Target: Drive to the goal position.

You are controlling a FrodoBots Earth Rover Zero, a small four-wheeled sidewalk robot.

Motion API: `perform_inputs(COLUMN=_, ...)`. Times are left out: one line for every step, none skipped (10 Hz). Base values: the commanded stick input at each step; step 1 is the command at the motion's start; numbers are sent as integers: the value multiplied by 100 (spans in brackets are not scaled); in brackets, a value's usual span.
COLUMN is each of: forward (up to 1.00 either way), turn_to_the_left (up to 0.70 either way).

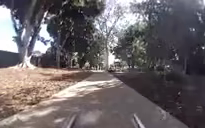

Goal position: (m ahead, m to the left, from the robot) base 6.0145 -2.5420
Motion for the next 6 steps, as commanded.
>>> perform_inputs(forward=100, turn_to_the_left=0)
perform_inputs(forward=100, turn_to_the_left=0)
perform_inputs(forward=100, turn_to_the_left=0)
perform_inputs(forward=100, turn_to_the_left=0)
perform_inputs(forward=100, turn_to_the_left=0)
perform_inputs(forward=100, turn_to_the_left=0)
